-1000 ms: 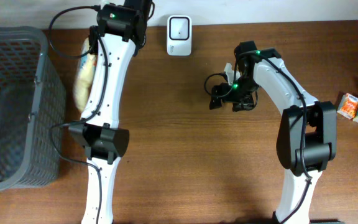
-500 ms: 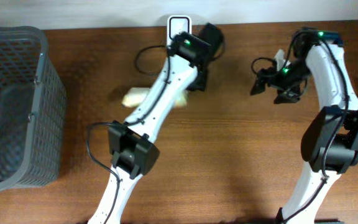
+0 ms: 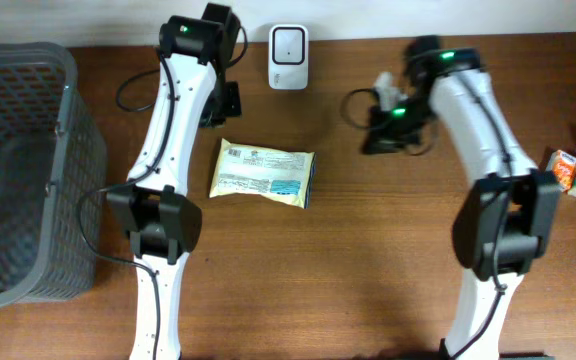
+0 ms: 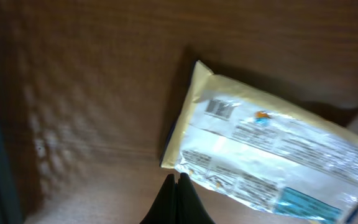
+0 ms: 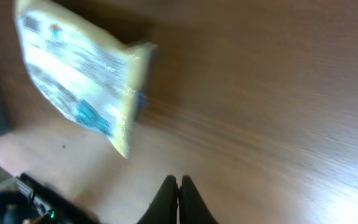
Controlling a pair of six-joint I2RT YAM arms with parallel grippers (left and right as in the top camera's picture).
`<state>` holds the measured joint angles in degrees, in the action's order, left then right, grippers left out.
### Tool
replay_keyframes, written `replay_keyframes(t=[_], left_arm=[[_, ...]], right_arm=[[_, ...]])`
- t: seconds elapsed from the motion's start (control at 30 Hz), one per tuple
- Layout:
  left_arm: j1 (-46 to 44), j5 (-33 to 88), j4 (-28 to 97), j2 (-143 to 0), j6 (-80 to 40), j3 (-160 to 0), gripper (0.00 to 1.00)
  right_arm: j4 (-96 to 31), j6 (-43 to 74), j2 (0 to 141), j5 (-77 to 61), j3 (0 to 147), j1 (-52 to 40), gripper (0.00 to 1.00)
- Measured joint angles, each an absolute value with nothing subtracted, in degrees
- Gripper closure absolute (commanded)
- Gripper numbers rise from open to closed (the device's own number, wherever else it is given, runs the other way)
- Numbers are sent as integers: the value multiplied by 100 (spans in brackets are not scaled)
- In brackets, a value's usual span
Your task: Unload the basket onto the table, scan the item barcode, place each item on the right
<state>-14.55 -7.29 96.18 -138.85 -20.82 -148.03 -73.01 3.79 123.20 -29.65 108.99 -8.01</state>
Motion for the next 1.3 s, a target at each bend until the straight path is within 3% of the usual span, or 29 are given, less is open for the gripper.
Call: replay_keyframes(t=[0.2, 0.37, 0.53, 0.67, 0.7, 0.73, 0.77, 0.8, 0.83, 0.9, 1.1, 1.13, 1.2, 1.3], left_arm=[[-1461, -585, 8971, -13878, -2082, -13174, 100], [-1459, -576, 8409, -13880, -2086, -12411, 100], [-1459, -580, 8215, -13880, -2086, -12383, 100], [-1428, -617, 8291, -13880, -2086, -12385, 99], [-1398, -620, 8329, -13880, -2086, -12385, 84], [-1341, -615, 8344, -13880, -2084, -12385, 67], [-1282, -539, 8344, -13880, -2088, -12385, 40], [-1212, -204, 8326, -13880, -2025, -12385, 3], [-1146, 287, 8296, -13880, -1769, -12385, 1], [-1111, 1232, 8324, -13880, -1271, -12385, 1], [-1249, 2257, 8276, -13880, -742, -11922, 1], [-1247, 2292, 8154, -13880, -722, -11734, 5], [-1247, 2381, 7957, -13880, -698, -11461, 27], [-1236, 2591, 7572, -13832, -668, -11225, 72]], right_arm=[[-5225, 1739, 12350, -3308, 9985, -2191, 96], [-3835, 2757, 12342, -3225, 8844, -2504, 96], [-4014, 2836, 12248, -2539, 8246, -2414, 96], [-5376, 2543, 12232, -1553, 8691, -2272, 96], [-5697, 2510, 12256, -1271, 8899, -2231, 93], [-5992, 2453, 12278, -1004, 9203, -2185, 81], [-6252, 2388, 12293, -878, 9520, -2163, 63], [-6392, 2320, 12296, -845, 9708, -2163, 43], [-6477, 2198, 12293, -884, 9974, -2174, 32], [-6523, 2071, 12293, -982, 10077, -2178, 25], [-6709, 1927, 12296, -1238, 10077, -1728, 25], [-6718, 1857, 12296, -1321, 10077, -1603, 25], [-6742, 1739, 12296, -1409, 10077, -1479, 25], [-6742, 1623, 12296, -1509, 10077, -1472, 25]])
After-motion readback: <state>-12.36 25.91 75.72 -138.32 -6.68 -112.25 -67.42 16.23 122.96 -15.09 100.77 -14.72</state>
